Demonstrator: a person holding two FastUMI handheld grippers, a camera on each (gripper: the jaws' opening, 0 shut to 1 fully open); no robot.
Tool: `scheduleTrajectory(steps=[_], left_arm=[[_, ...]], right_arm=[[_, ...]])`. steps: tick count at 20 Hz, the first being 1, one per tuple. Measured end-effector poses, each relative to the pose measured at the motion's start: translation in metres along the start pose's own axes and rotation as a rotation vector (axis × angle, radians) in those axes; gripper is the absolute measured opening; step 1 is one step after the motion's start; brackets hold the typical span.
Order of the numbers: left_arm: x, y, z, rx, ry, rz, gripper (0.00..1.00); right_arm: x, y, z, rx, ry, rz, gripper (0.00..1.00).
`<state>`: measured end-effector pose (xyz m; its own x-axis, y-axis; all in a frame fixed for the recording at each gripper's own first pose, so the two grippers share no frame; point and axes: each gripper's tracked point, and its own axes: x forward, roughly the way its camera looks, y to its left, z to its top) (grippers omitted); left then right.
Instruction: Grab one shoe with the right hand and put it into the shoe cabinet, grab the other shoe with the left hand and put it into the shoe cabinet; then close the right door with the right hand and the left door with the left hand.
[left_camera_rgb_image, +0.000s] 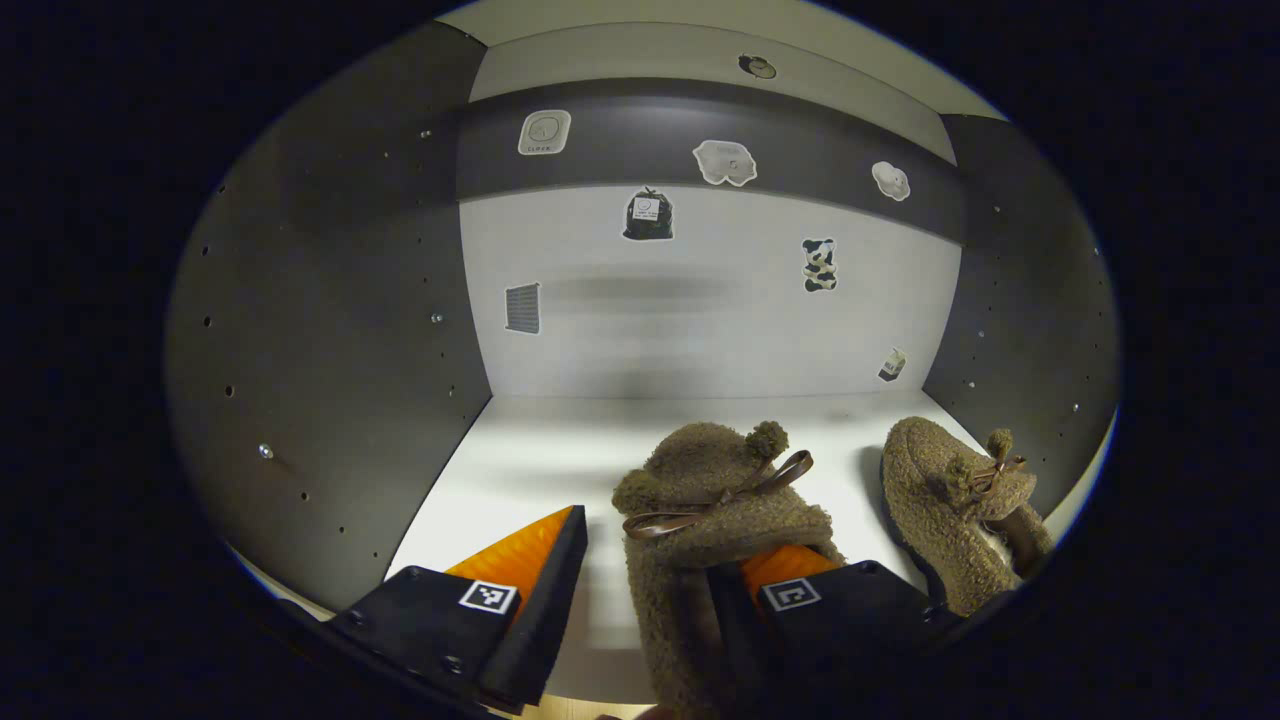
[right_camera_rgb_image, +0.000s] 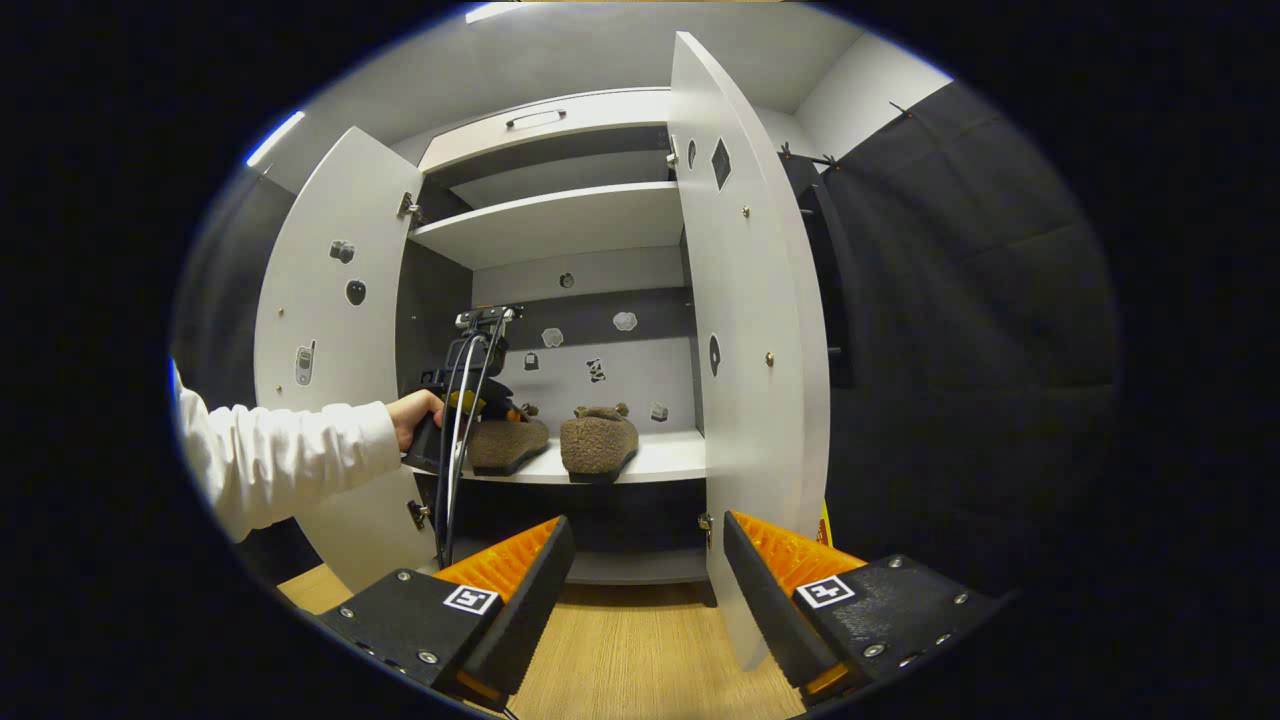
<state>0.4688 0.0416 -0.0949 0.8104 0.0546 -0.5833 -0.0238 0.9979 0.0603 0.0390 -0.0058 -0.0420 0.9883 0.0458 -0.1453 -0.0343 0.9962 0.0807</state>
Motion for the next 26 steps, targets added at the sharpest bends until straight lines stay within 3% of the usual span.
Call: scheduleTrajectory(steps=[2, 4, 8, 16, 21, 24, 26], left_arm=[[-0.009, 0.002, 0.004, 0.006, -0.013, -0.009, 0.87], [-0.022, 0.000, 0.009, 0.010, -0.023, -0.040, 0.94], [-0.057, -0.010, 0.014, -0.021, -0.053, -0.105, 0.96], [-0.164, -0.040, 0.036, -0.043, -0.272, -0.211, 0.96], [-0.239, -0.039, 0.040, -0.028, -0.412, -0.204, 0.94], [-0.271, -0.043, 0.021, -0.029, -0.438, -0.219, 0.94], [-0.289, -0.036, 0.008, -0.019, -0.480, -0.187, 0.96]], right_arm=[[-0.001, 0.002, 0.001, -0.004, -0.004, 0.005, 0.93], [-0.001, 0.003, 0.002, -0.005, -0.003, 0.009, 0.93], [-0.004, 0.006, 0.003, -0.006, -0.007, 0.018, 0.93], [-0.008, 0.010, 0.008, -0.002, -0.024, 0.032, 0.93], [-0.014, 0.016, 0.008, 0.013, -0.031, 0.052, 0.93], [-0.017, 0.020, 0.006, 0.012, -0.030, 0.069, 0.93], [-0.018, 0.022, 0.002, -0.004, -0.026, 0.080, 0.93]])
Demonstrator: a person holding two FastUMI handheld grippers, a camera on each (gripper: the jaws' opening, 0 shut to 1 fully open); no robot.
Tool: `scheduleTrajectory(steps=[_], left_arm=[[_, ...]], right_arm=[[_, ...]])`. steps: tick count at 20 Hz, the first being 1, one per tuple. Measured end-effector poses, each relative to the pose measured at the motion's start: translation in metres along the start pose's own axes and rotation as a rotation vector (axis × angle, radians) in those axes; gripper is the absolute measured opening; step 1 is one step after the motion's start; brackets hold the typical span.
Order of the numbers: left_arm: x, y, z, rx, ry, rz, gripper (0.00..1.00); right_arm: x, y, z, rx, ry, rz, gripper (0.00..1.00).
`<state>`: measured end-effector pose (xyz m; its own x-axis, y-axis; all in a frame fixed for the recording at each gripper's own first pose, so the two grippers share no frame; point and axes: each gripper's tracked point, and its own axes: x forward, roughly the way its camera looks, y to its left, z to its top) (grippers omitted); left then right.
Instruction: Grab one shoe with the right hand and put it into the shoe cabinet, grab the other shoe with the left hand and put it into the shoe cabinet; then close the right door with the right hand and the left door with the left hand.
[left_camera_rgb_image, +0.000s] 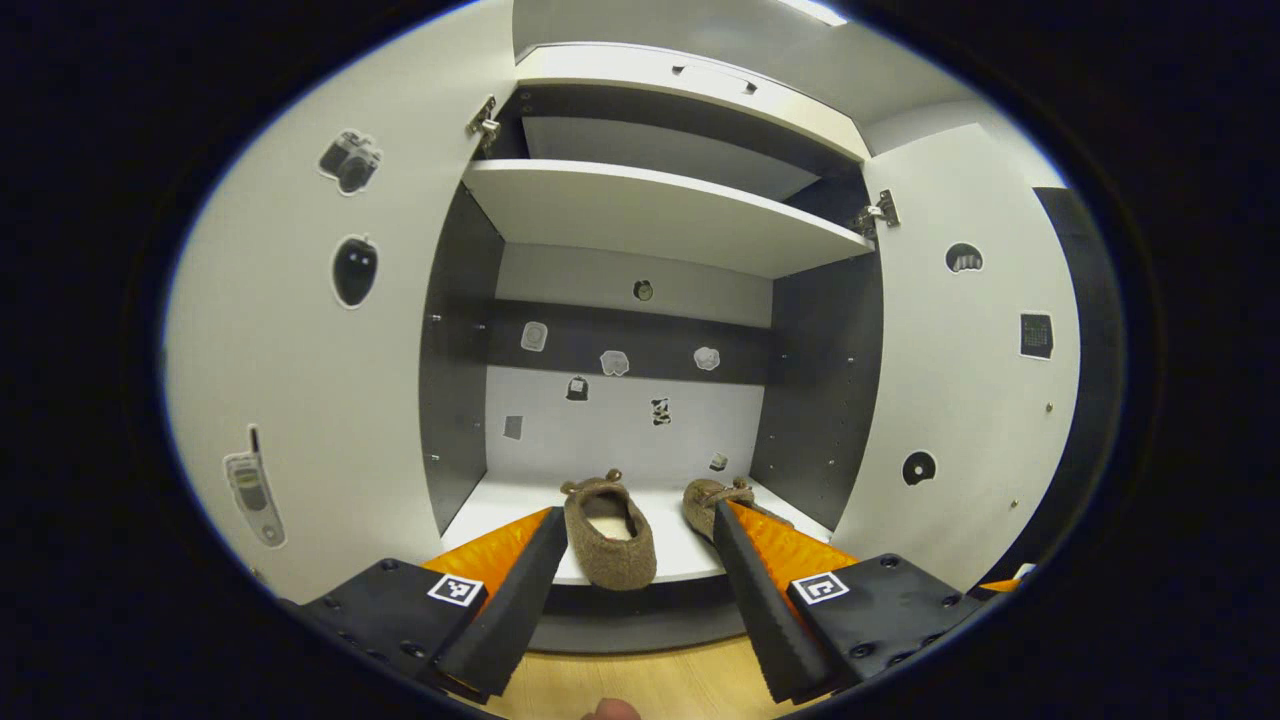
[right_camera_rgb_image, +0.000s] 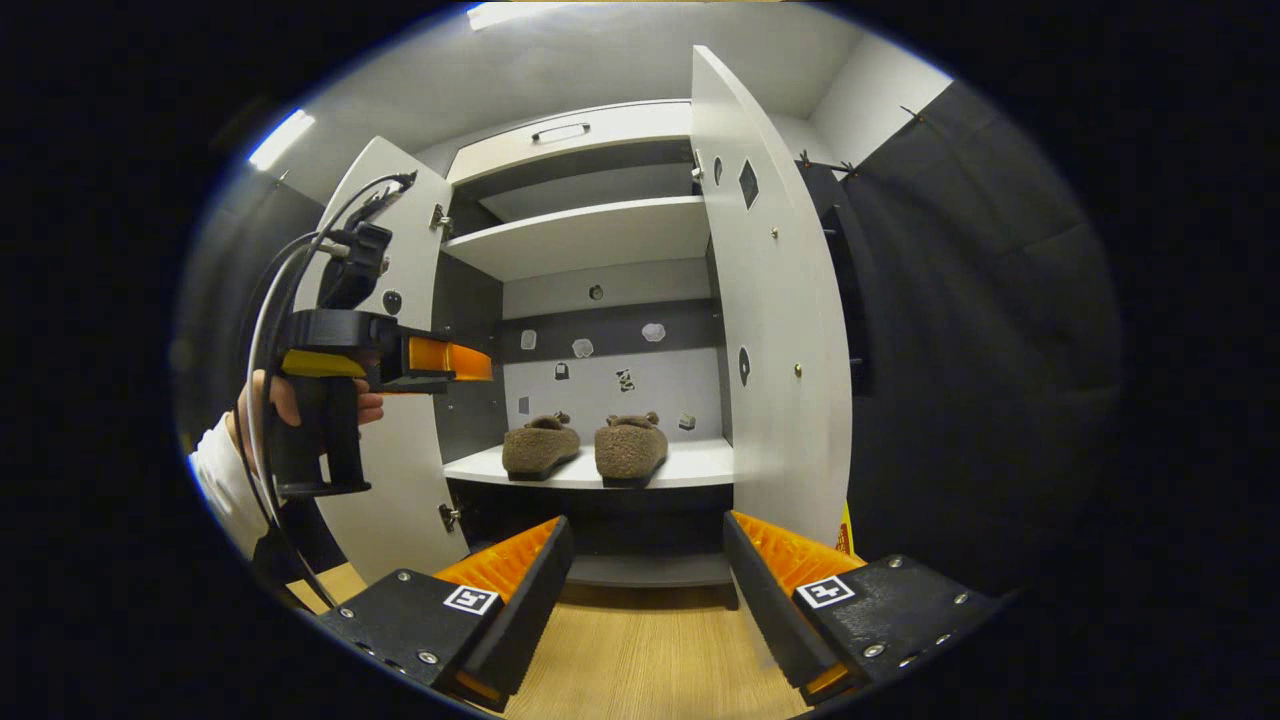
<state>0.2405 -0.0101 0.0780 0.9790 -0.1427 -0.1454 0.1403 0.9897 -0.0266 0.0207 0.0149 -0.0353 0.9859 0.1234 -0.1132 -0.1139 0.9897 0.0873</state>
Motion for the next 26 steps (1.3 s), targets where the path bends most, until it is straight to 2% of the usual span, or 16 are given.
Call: scheduleTrajectory(steps=[1, 5, 8, 14, 18, 21, 24, 26], left_arm=[[-0.016, 0.003, -0.002, 0.014, -0.024, 0.016, 0.98], [-0.063, 0.007, -0.028, 0.037, -0.065, 0.084, 0.94], [-0.095, 0.012, -0.054, 0.051, -0.056, 0.143, 0.98], [-0.144, 0.013, -0.106, -0.025, -0.049, 0.167, 0.96], [-0.162, 0.022, -0.119, -0.009, -0.051, 0.211, 0.96], [-0.172, 0.028, -0.120, 0.004, -0.075, 0.232, 0.96], [-0.176, 0.028, -0.127, 0.015, -0.070, 0.230, 0.96], [-0.175, 0.028, -0.129, 0.042, -0.073, 0.222, 0.96]], right_arm=[[0.000, 0.002, -0.001, -0.001, 0.002, 0.006, 0.93], [-0.002, 0.010, -0.006, 0.018, 0.007, 0.034, 0.93], [-0.001, 0.013, -0.008, 0.007, 0.000, 0.044, 0.93], [0.001, 0.021, -0.016, 0.033, 0.006, 0.062, 0.92], [0.002, 0.027, -0.028, 0.053, 0.037, 0.078, 0.93], [-0.005, 0.032, -0.014, 0.074, -0.002, 0.120, 0.93], [-0.012, 0.014, 0.001, 0.052, -0.029, 0.113, 0.93], [-0.016, -0.012, 0.016, 0.071, -0.035, 0.075, 0.92]])
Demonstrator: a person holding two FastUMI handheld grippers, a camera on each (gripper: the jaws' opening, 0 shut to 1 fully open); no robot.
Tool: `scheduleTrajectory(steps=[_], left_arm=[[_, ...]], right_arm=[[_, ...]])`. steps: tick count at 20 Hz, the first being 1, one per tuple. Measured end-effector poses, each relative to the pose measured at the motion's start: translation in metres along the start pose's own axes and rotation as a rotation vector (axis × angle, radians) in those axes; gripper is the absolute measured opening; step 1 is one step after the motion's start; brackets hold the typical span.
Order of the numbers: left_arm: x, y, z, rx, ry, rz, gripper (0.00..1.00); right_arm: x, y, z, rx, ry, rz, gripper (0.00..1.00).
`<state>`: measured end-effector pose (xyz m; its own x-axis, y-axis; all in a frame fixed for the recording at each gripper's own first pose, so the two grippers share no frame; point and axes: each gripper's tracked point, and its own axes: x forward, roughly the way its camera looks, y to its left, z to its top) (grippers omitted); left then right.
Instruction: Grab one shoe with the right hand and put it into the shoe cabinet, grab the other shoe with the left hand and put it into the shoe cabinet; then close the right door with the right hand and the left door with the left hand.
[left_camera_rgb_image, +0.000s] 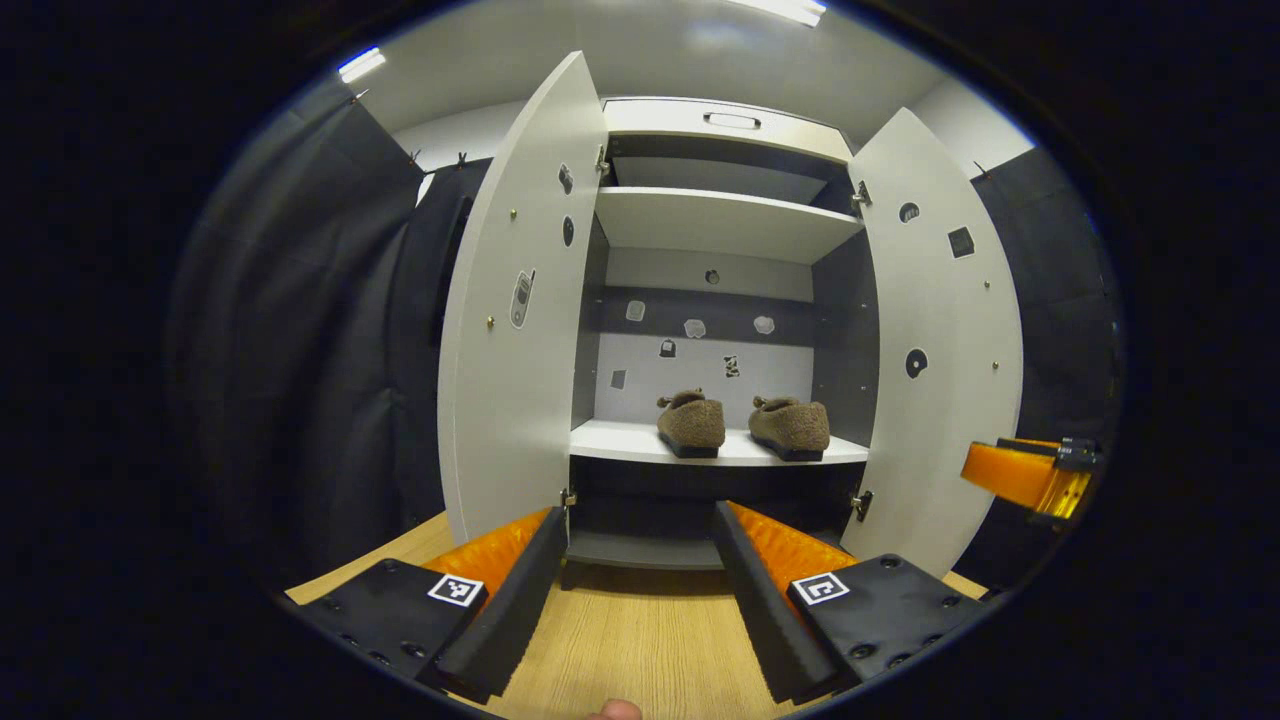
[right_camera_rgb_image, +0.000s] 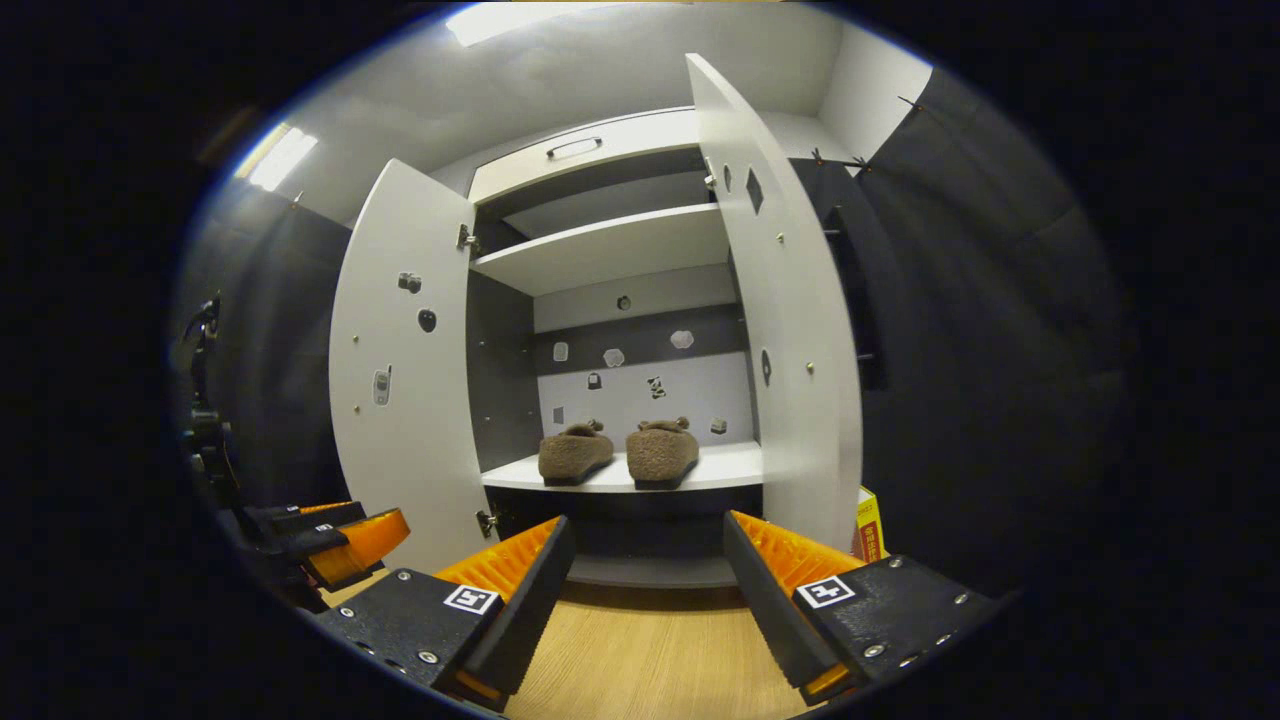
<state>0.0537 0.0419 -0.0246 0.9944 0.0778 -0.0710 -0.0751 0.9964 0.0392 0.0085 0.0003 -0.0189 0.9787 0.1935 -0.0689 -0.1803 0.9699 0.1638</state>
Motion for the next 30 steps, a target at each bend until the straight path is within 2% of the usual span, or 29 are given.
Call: scheduleTrajectory(steps=[4, 7, 10, 12, 15, 19, 22, 23, 24, 30], left_arm=[[0.001, -0.006, -0.006, 0.009, -0.005, -0.026, 0.96], [0.000, -0.005, -0.007, 0.016, -0.007, -0.032, 0.94], [0.001, -0.004, -0.012, 0.019, 0.002, -0.033, 0.96], [0.001, 0.001, -0.014, 0.020, 0.008, -0.025, 0.96], [0.000, 0.008, -0.016, 0.012, 0.014, -0.006, 0.96], [0.002, 0.017, -0.021, 0.001, 0.023, 0.019, 0.96], [0.004, 0.022, -0.021, -0.008, 0.024, 0.027, 0.96], [0.005, 0.023, -0.021, -0.008, 0.021, 0.029, 0.96], [0.006, 0.024, -0.019, -0.008, 0.019, 0.029, 0.96], [0.013, 0.021, -0.018, -0.021, 0.011, 0.005, 0.96]], right_arm=[[-0.009, -0.080, 0.049, -0.053, -0.055, -0.161, 0.92], [-0.014, -0.138, 0.090, -0.043, -0.102, -0.279, 0.92], [-0.008, -0.182, 0.118, -0.040, -0.130, -0.355, 0.92], [0.007, -0.190, 0.134, -0.015, -0.147, -0.352, 0.92], [0.025, -0.198, 0.149, -0.040, -0.161, -0.351, 0.93], [0.039, -0.188, 0.164, -0.066, -0.184, -0.320, 0.93], [0.039, -0.188, 0.165, -0.095, -0.194, -0.329, 0.92], [0.040, -0.187, 0.165, -0.094, -0.188, -0.330, 0.99], [0.040, -0.186, 0.161, -0.096, -0.174, -0.331, 0.92], [0.040, -0.171, 0.163, -0.153, -0.178, -0.341, 0.89]])
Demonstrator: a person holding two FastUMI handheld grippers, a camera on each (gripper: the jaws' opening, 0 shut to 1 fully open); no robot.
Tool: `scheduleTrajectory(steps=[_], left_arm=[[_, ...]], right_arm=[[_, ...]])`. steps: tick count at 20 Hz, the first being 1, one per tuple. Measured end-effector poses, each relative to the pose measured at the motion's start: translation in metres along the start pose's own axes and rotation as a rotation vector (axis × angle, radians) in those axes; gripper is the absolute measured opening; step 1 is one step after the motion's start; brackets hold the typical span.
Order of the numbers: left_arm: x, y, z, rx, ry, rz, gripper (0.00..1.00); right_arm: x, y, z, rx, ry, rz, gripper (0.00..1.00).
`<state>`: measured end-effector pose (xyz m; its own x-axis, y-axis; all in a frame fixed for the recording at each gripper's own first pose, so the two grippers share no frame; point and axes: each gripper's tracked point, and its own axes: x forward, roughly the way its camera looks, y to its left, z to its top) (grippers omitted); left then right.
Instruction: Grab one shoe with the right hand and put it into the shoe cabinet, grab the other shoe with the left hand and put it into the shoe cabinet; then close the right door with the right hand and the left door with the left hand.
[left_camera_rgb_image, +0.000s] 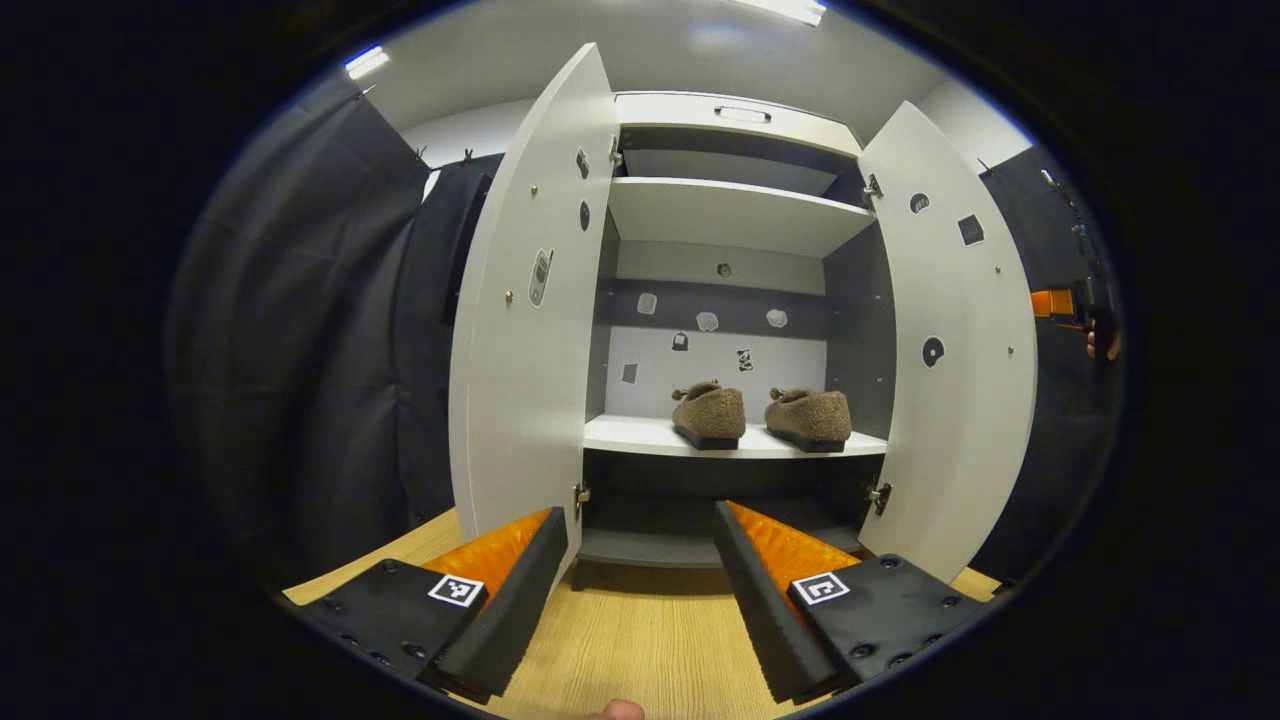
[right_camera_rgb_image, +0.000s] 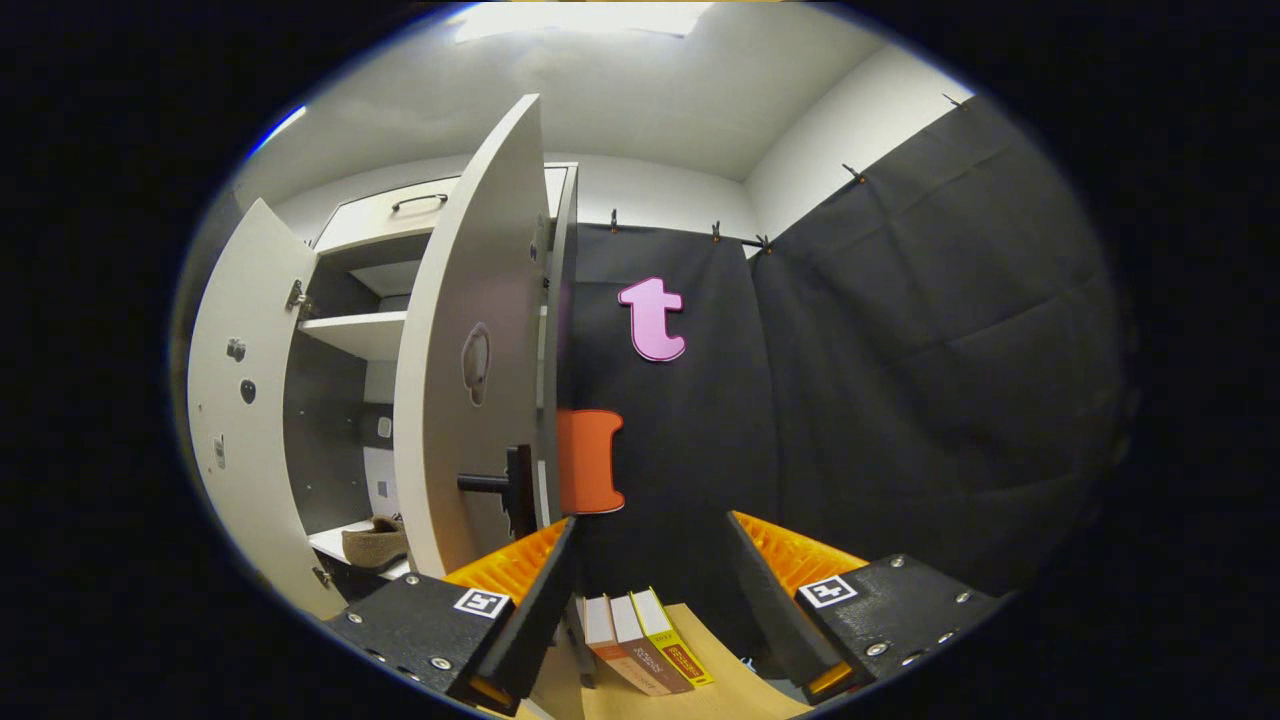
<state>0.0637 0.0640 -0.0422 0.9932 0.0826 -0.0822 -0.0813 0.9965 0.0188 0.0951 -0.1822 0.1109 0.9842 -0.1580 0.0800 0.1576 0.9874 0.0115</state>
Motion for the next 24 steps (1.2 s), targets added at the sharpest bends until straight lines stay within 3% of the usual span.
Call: scheduleTrajectory(steps=[4, 17, 19, 20, 21, 22, 24], left_arm=[[0.002, -0.003, -0.003, -0.002, 0.006, -0.021, 0.96], [-0.006, 0.011, -0.003, 0.023, 0.016, -0.009, 0.96], [-0.010, 0.009, -0.002, 0.023, 0.009, -0.019, 0.96], [-0.009, 0.010, 0.000, 0.029, 0.006, -0.019, 0.96], [-0.009, 0.010, 0.000, 0.033, 0.003, -0.019, 0.96], [-0.009, 0.009, 0.001, 0.036, 0.002, -0.019, 0.96], [-0.010, 0.009, 0.001, 0.033, 0.002, -0.020, 0.96]], right_arm=[[-0.005, 0.021, 0.000, 0.009, 0.001, 0.032, 0.89], [0.003, 0.154, -0.011, 0.105, 0.025, 0.308, 0.90], [0.007, 0.171, -0.019, 0.133, 0.054, 0.346, 0.92], [0.009, 0.175, -0.023, 0.137, 0.067, 0.357, 0.99], [0.010, 0.181, -0.027, 0.137, 0.074, 0.369, 0.99], [0.010, 0.189, -0.030, 0.135, 0.076, 0.381, 0.92], [0.012, 0.200, -0.037, 0.126, 0.082, 0.394, 0.93]])
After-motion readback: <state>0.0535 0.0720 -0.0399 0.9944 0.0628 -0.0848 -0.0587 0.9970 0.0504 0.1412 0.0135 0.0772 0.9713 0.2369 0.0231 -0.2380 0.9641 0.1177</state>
